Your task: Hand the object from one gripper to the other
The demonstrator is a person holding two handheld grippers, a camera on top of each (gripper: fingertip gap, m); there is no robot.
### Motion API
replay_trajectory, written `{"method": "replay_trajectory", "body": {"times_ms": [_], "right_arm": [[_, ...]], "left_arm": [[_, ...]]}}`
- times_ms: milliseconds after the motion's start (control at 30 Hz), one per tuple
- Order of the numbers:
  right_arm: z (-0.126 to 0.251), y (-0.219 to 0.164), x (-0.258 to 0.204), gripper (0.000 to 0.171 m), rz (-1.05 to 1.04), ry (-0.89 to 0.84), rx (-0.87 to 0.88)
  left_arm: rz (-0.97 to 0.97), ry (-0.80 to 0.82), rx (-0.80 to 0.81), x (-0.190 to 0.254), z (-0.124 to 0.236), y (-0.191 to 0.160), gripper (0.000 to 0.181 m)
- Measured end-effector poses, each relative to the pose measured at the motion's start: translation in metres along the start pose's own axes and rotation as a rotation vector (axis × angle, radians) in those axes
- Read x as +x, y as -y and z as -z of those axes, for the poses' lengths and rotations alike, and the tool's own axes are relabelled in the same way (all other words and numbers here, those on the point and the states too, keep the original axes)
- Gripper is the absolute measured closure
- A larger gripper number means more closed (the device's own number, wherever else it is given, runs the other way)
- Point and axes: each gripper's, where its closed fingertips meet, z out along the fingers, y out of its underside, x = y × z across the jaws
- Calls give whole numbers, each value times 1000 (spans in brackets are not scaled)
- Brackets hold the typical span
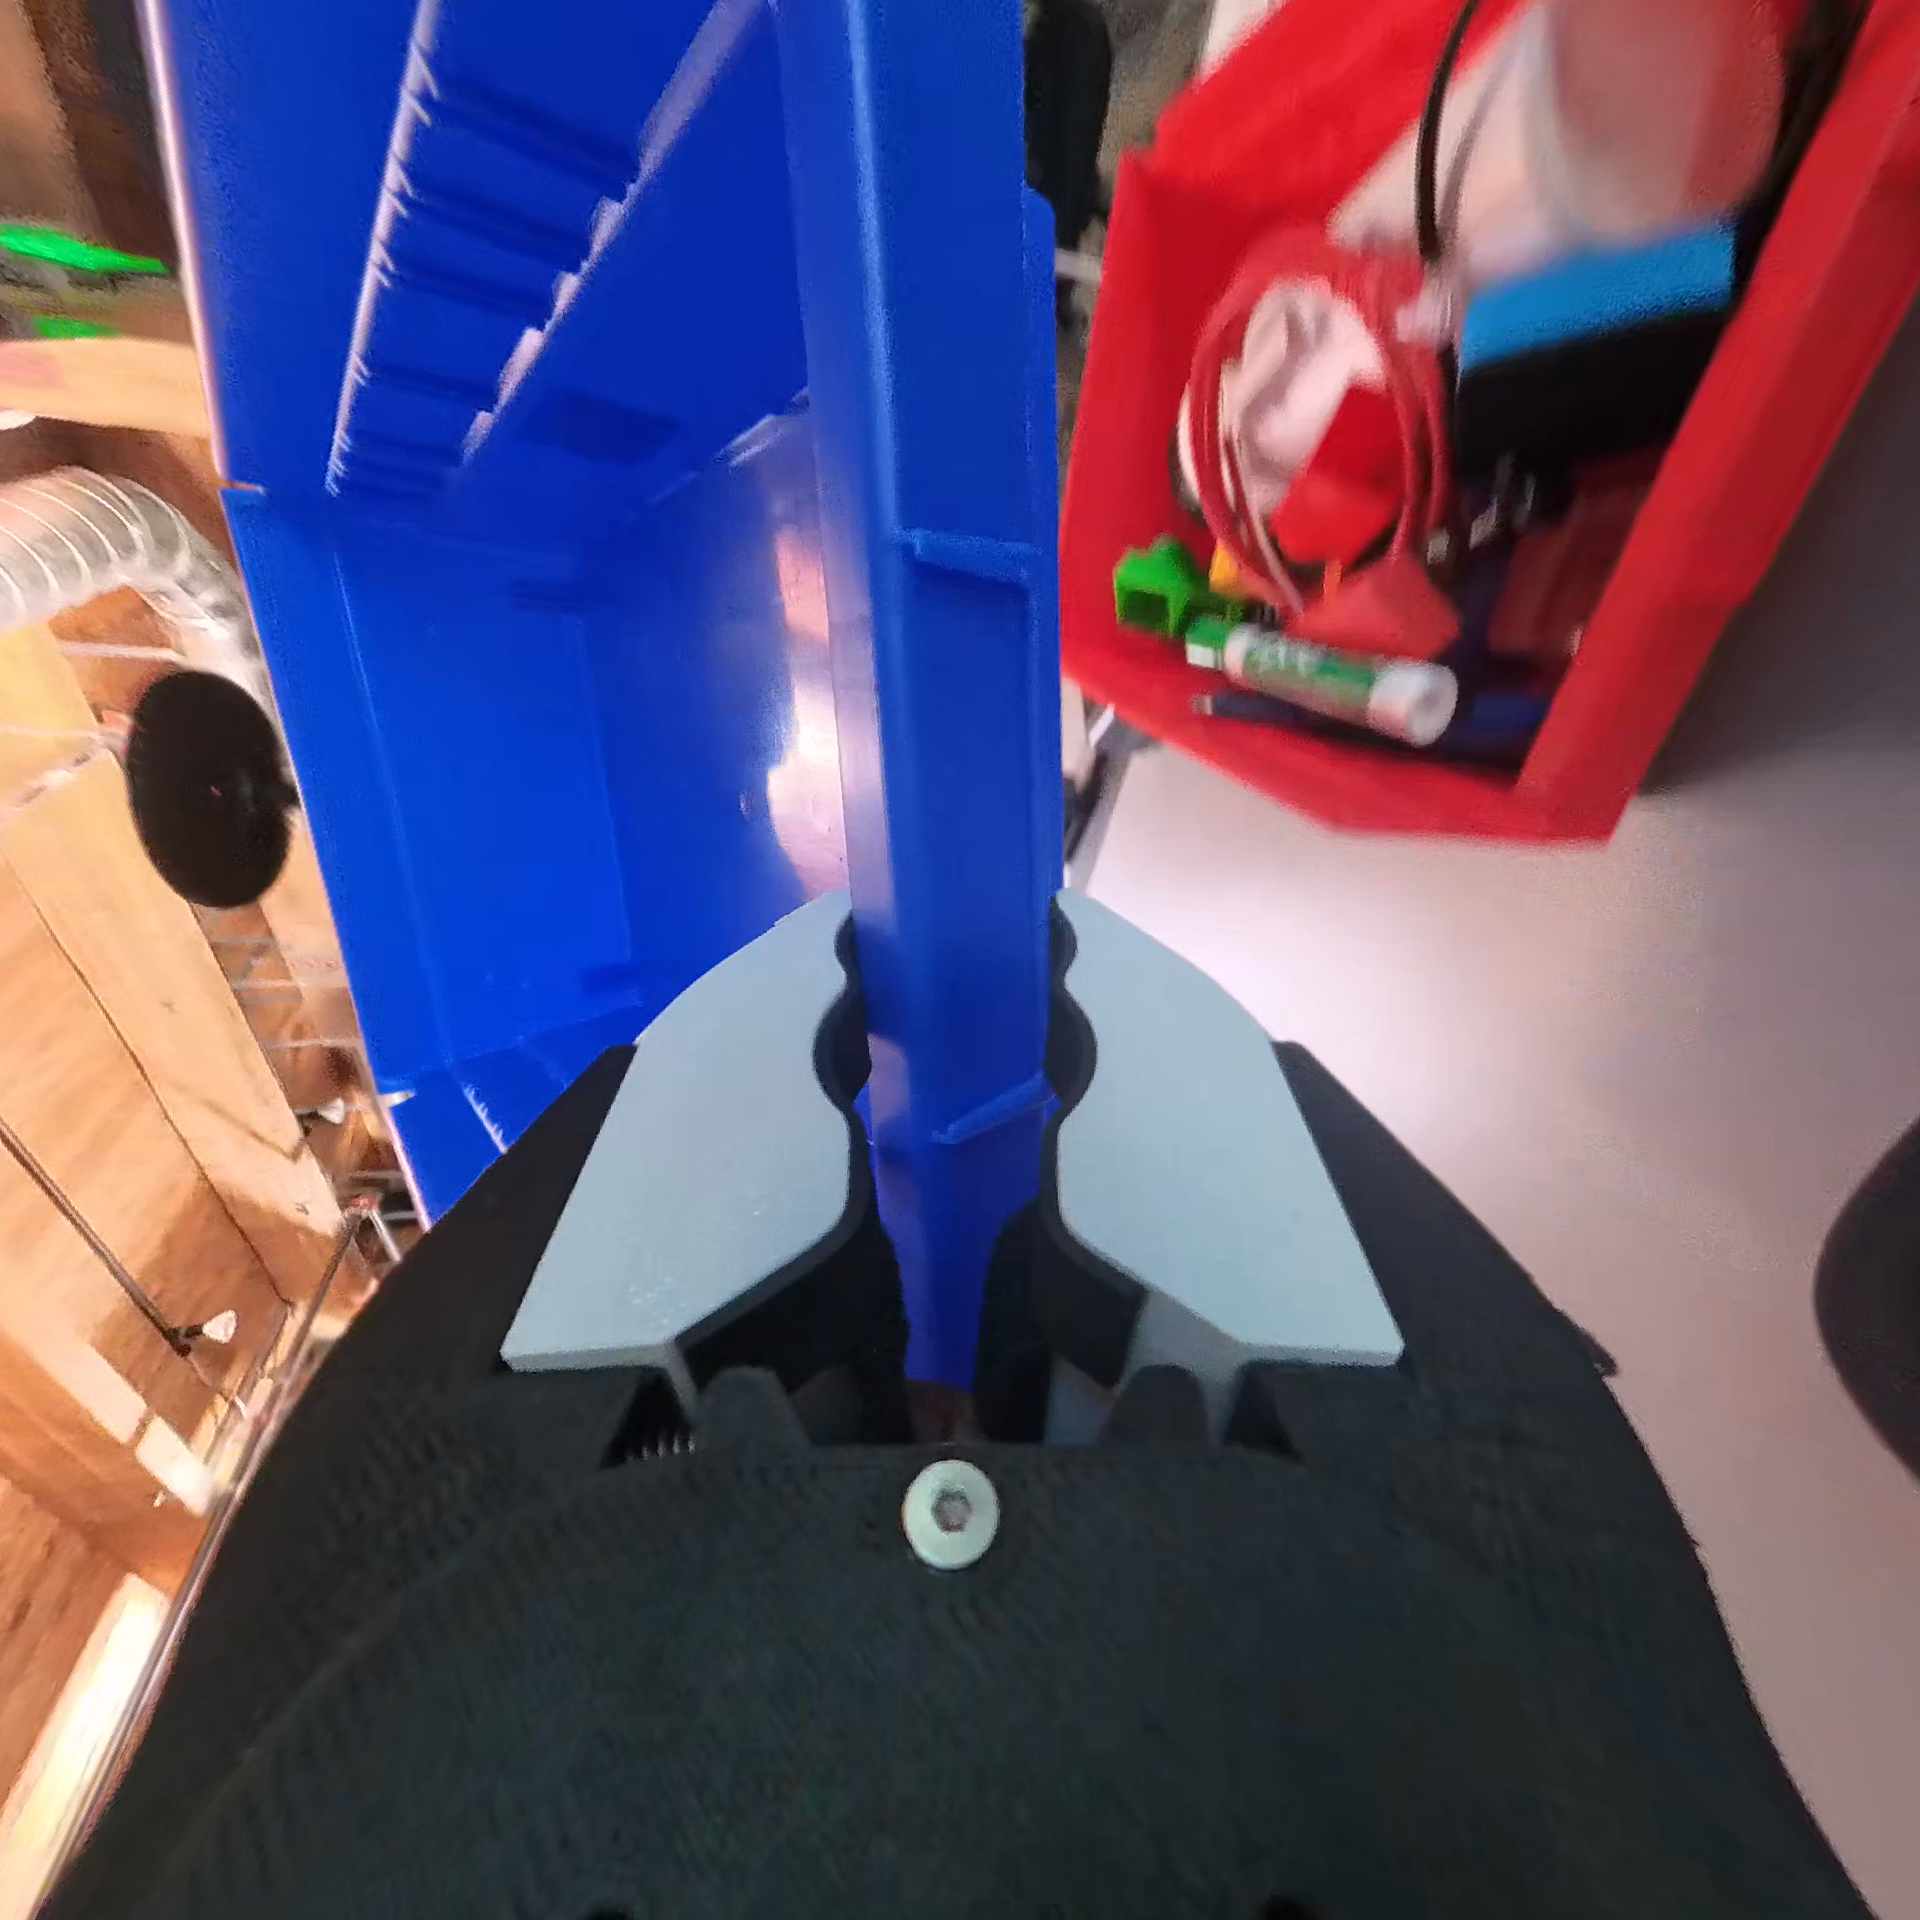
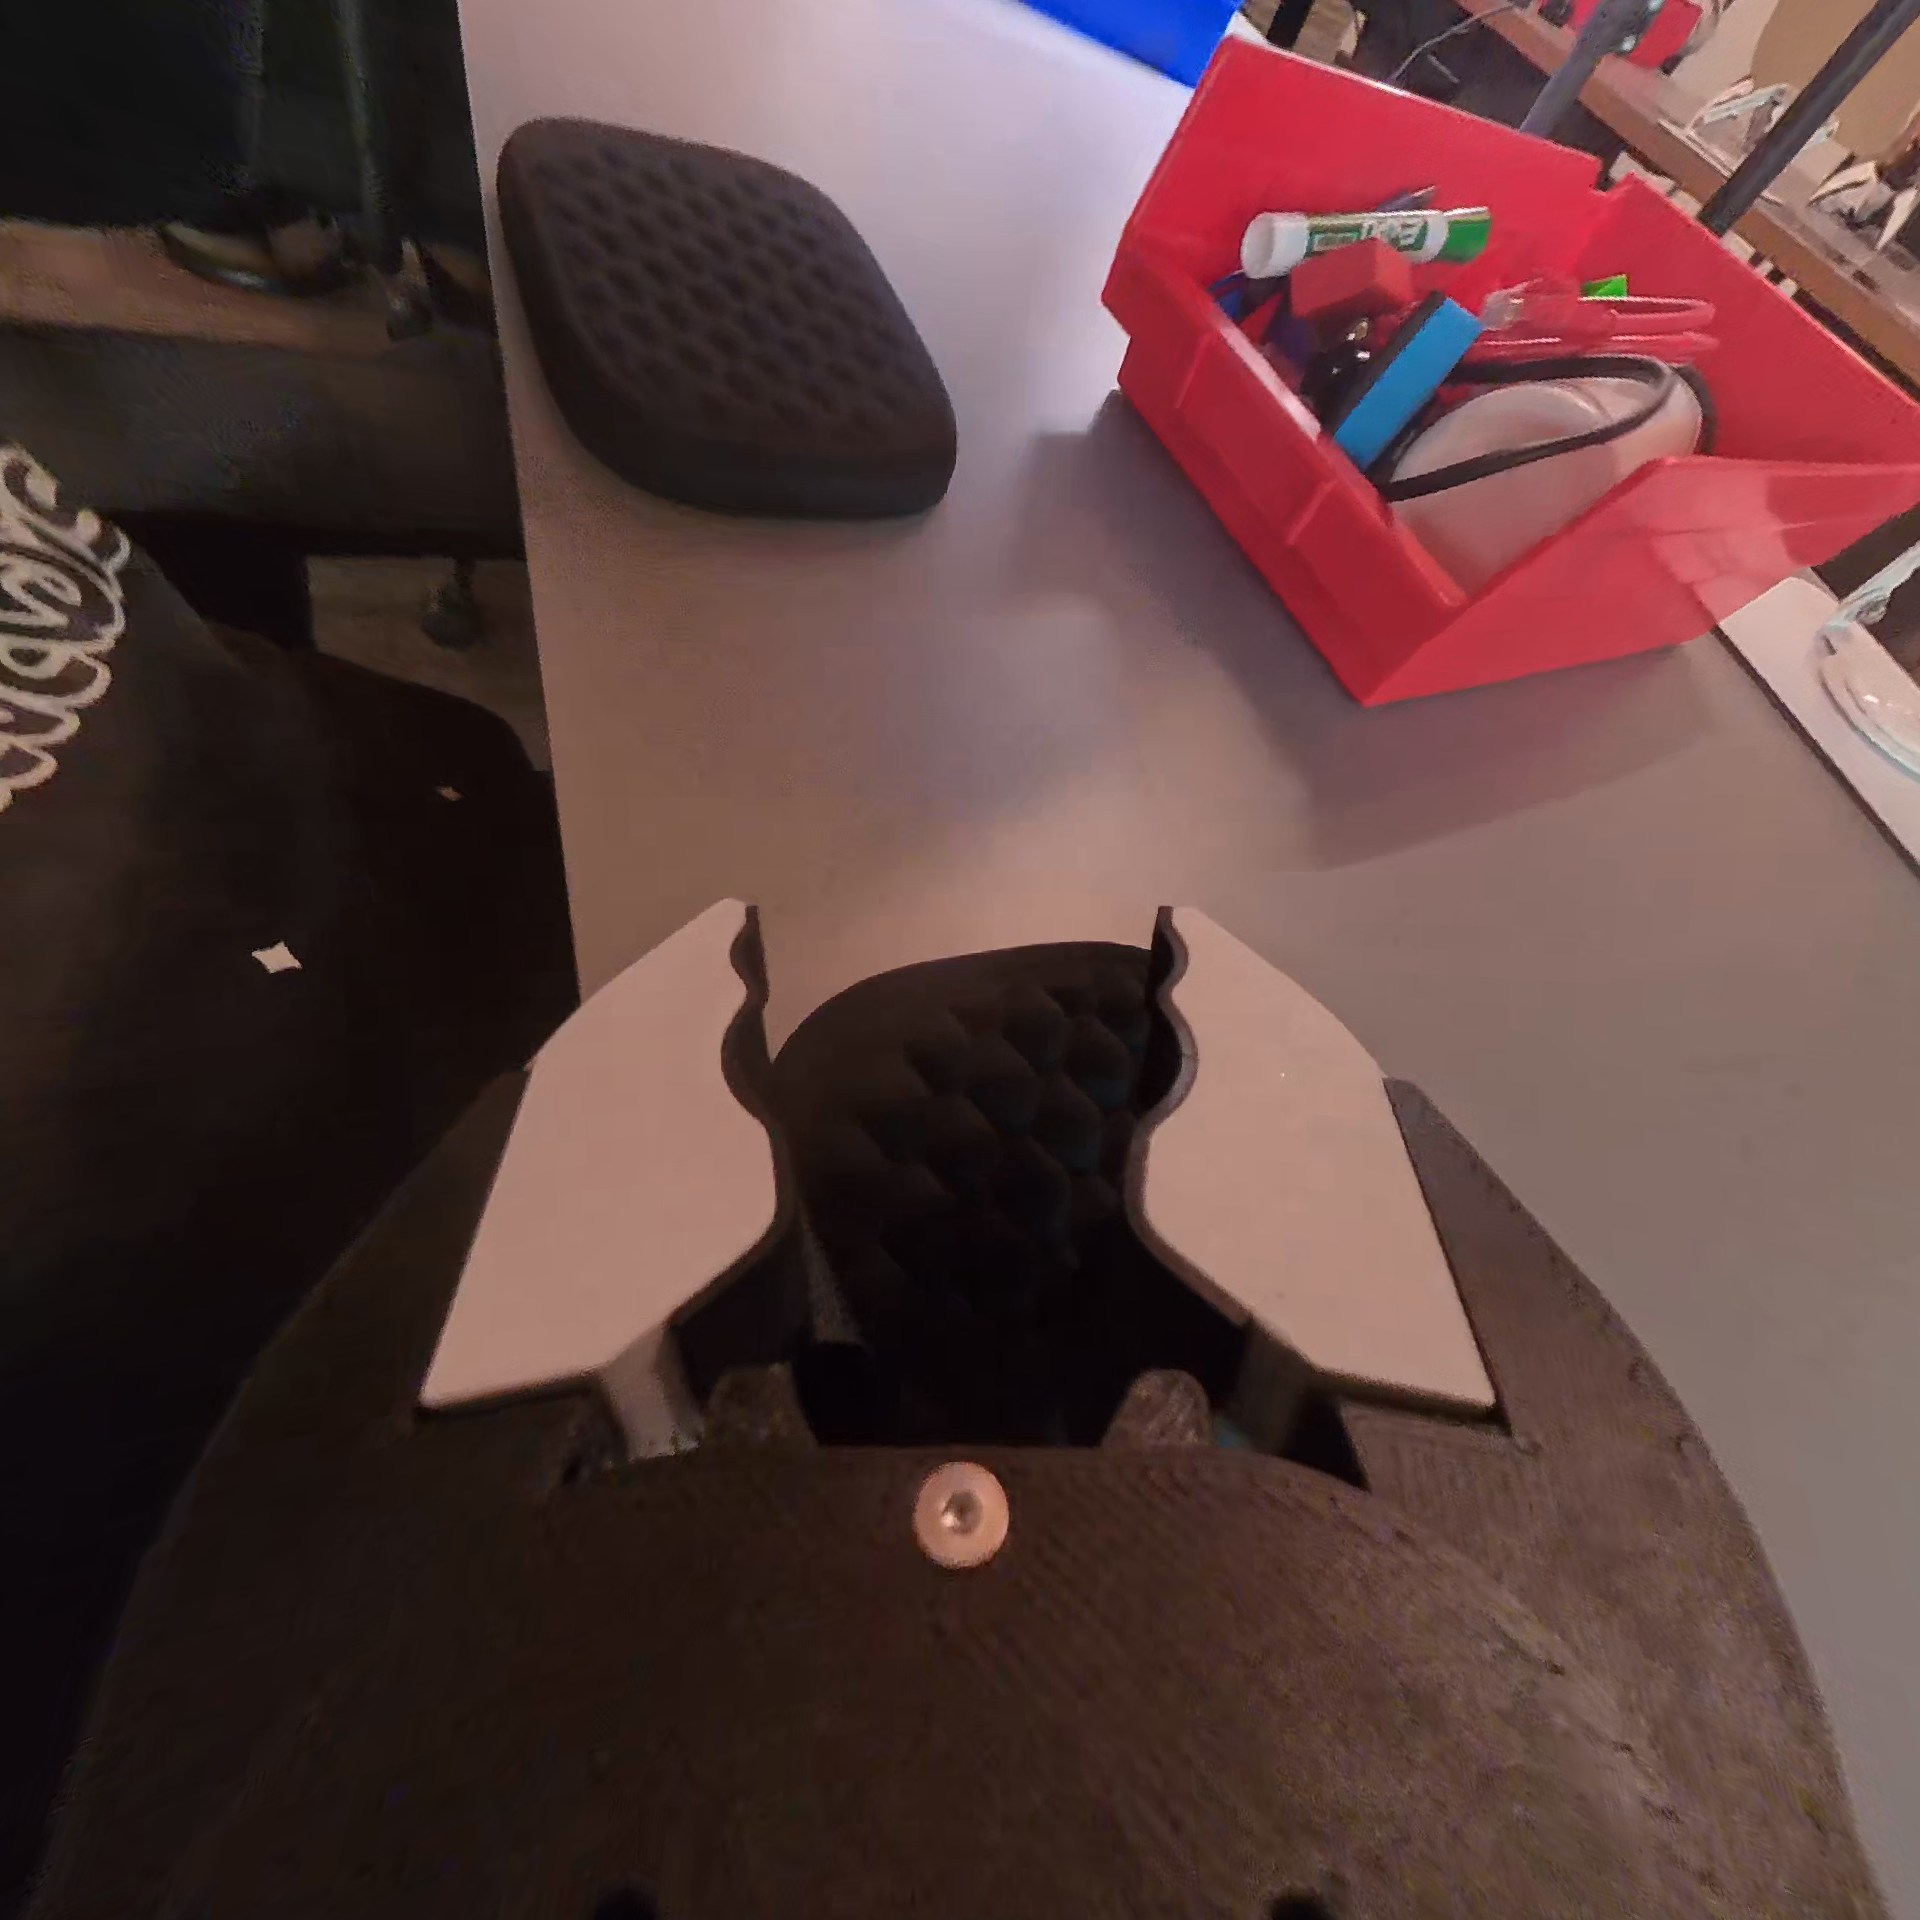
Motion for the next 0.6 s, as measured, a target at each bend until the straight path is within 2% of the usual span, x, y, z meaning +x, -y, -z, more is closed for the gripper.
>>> {"method": "replay_trajectory", "body": {"times_ms": [167, 300, 500, 600], "right_arm": [[-1, -1, -7, 94, 74, 9, -7], [10, 11, -16, 96, 152, 24, 125], [56, 41, -16, 122, 260, -138, 518], [64, 44, -16, 131, 285, -179, 577]], "left_arm": [[29, -9, 191, 6, 8, 101, 151], [32, -94, 329, 25, 16, 181, 151], [6, -249, 463, 70, 8, 285, 152], [-45, -350, 462, 110, -10, 321, 151]]}}
